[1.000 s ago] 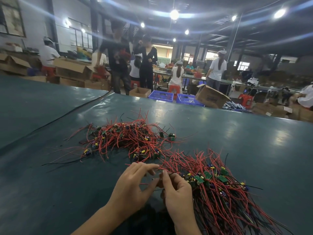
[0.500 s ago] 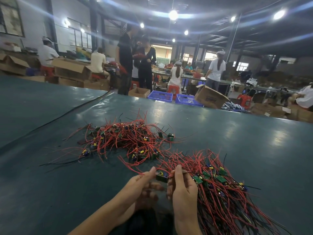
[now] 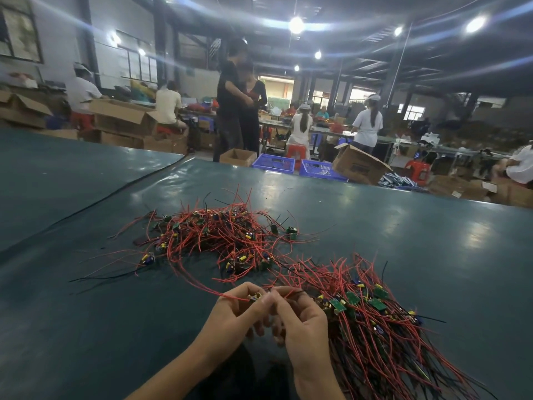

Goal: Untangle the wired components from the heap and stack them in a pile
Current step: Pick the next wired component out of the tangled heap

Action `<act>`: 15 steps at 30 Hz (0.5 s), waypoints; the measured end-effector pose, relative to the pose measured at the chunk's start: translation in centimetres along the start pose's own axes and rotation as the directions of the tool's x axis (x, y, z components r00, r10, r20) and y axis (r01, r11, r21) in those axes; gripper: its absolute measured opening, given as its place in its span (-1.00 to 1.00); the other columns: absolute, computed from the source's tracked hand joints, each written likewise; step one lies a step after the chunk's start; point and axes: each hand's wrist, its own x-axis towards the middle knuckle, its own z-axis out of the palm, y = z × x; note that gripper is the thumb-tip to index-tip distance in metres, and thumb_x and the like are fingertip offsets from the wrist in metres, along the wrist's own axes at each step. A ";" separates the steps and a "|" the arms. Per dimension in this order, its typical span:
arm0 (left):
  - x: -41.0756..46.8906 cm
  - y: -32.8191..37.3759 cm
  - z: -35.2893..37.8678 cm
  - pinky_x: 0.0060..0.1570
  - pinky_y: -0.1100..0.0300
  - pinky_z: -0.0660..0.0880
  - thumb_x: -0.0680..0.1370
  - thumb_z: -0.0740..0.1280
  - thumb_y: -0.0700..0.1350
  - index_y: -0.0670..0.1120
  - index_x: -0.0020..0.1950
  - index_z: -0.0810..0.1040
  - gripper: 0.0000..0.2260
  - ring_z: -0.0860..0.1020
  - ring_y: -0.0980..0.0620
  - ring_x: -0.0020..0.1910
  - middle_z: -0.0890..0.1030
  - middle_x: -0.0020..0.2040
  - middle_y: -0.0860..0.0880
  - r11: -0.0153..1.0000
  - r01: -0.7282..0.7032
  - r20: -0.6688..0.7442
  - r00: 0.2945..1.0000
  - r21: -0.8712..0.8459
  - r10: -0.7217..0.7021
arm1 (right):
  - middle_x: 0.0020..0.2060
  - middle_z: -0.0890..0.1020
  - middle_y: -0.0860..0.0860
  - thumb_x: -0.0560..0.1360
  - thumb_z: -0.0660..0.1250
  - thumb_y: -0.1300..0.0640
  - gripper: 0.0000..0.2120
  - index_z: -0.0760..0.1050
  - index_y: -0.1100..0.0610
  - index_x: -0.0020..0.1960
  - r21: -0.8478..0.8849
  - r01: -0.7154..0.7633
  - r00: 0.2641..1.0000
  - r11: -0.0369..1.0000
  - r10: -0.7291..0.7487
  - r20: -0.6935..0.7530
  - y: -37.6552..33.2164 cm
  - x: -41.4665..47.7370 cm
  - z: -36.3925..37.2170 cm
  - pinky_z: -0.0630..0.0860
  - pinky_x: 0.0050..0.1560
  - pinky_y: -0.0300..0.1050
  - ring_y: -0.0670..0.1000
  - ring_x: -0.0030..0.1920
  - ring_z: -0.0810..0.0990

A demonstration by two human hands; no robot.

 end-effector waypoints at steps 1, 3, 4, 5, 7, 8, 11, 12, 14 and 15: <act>0.1 -0.1 0.0 -0.25 0.14 0.53 0.42 0.38 0.11 -0.13 -0.19 0.59 -0.71 0.60 -0.09 -0.31 0.62 -0.29 -0.25 0.998 -0.033 -0.024 0.999 0.052 0.034 | -0.28 0.70 0.17 0.47 0.42 0.29 -0.85 0.67 0.14 -0.24 -0.003 0.000 1.000 1.000 0.000 -0.017 0.1 0.0 0.0 0.63 -0.18 -0.09 0.13 -0.24 0.68; 0.3 -0.3 0.1 -0.33 0.16 0.49 0.43 0.36 0.12 -0.13 -0.28 0.60 -0.69 0.55 -0.03 -0.40 0.59 -0.39 -0.17 0.991 -0.073 -0.077 0.994 0.110 0.081 | -0.36 0.66 0.14 0.48 0.41 0.29 -0.84 0.67 0.14 -0.25 0.008 -0.012 0.999 1.000 0.013 -0.050 -0.1 -0.1 0.0 0.56 -0.35 -0.19 0.06 -0.39 0.60; 0.4 -0.4 0.0 -0.36 0.16 0.47 0.44 0.36 0.12 -0.17 -0.29 0.59 -0.66 0.53 -0.01 -0.42 0.58 -0.41 -0.14 0.988 -0.085 -0.100 0.990 0.128 0.098 | -0.41 0.62 0.13 0.48 0.42 0.28 -0.85 0.67 0.13 -0.24 0.018 -0.021 0.998 1.000 0.022 -0.061 -0.2 -0.1 0.0 0.50 -0.43 -0.22 0.01 -0.45 0.53; 0.5 -0.5 0.0 -0.37 0.15 0.47 0.44 0.36 0.12 -0.21 -0.30 0.57 -0.62 0.52 -0.01 -0.44 0.58 -0.42 -0.13 0.986 -0.096 -0.121 0.986 0.139 0.113 | -0.43 0.59 0.12 0.48 0.43 0.26 -0.86 0.67 0.12 -0.24 0.024 -0.025 0.997 0.999 0.026 -0.070 -0.2 -0.2 0.0 0.47 -0.48 -0.24 -0.02 -0.48 0.49; 0.6 -0.7 -0.1 -0.40 0.17 0.46 0.44 0.37 0.12 -0.23 -0.32 0.55 -0.60 0.52 -0.01 -0.46 0.56 -0.45 -0.12 0.982 -0.119 -0.159 0.977 0.144 0.142 | -0.43 0.59 0.11 0.47 0.43 0.25 -0.88 0.69 0.10 -0.21 0.021 -0.028 0.997 0.999 0.029 -0.065 -0.2 -0.2 0.1 0.42 -0.51 -0.24 -0.05 -0.51 0.46; 0.6 -0.8 -0.2 -0.41 0.17 0.46 0.44 0.37 0.11 -0.22 -0.33 0.55 -0.61 0.52 -0.01 -0.47 0.56 -0.46 -0.11 0.981 -0.128 -0.172 0.973 0.147 0.153 | -0.43 0.59 0.10 0.47 0.43 0.25 -0.88 0.70 0.09 -0.19 0.026 -0.025 0.999 0.999 0.027 -0.047 -0.2 -0.3 0.2 0.40 -0.53 -0.25 -0.07 -0.52 0.45; 0.5 -1.0 -0.1 -0.40 0.17 0.45 0.44 0.37 0.10 -0.16 -0.35 0.53 -0.65 0.51 0.03 -0.47 0.53 -0.48 -0.04 0.975 -0.143 -0.183 0.967 0.172 0.174 | -0.34 0.68 0.08 0.47 0.41 0.24 -0.85 0.73 0.07 -0.17 0.078 -0.016 1.000 0.997 0.015 0.009 -0.2 -0.5 0.9 0.49 -0.41 -0.31 -0.10 -0.43 0.59; 0.5 -1.1 -0.2 -0.41 0.16 0.44 0.44 0.37 0.11 -0.15 -0.35 0.52 -0.65 0.50 0.04 -0.47 0.53 -0.48 -0.04 0.970 -0.153 -0.183 0.965 0.188 0.188 | -0.31 0.70 0.09 0.45 0.41 0.17 -0.87 0.73 0.05 -0.19 0.069 -0.008 1.000 0.998 0.007 0.015 -0.1 -0.7 1.1 0.54 -0.28 -0.30 -0.08 -0.33 0.65; 0.4 -1.1 -0.3 -0.43 0.06 0.44 0.45 0.37 0.13 -0.14 -0.35 0.51 -0.64 0.49 -0.01 -0.47 0.53 -0.47 -0.06 0.955 -0.183 -0.178 0.958 0.232 0.227 | -0.40 0.63 0.12 0.41 0.39 0.00 -0.82 0.73 0.03 -0.24 0.001 -0.007 1.000 1.000 0.007 0.005 0.1 -0.8 1.4 0.51 -0.25 -0.23 -0.06 -0.33 0.58; 0.3 -1.1 -0.3 -0.42 -0.01 0.44 0.46 0.37 0.14 -0.12 -0.35 0.52 -0.65 0.49 -0.07 -0.47 0.53 -0.46 -0.08 0.946 -0.202 -0.169 0.954 0.252 0.249 | -0.47 0.56 0.08 0.40 0.38 -0.04 -0.79 0.72 0.03 -0.26 -0.013 -0.029 0.999 1.000 0.028 -0.016 0.3 -0.8 1.5 0.45 -0.32 -0.22 -0.07 -0.39 0.50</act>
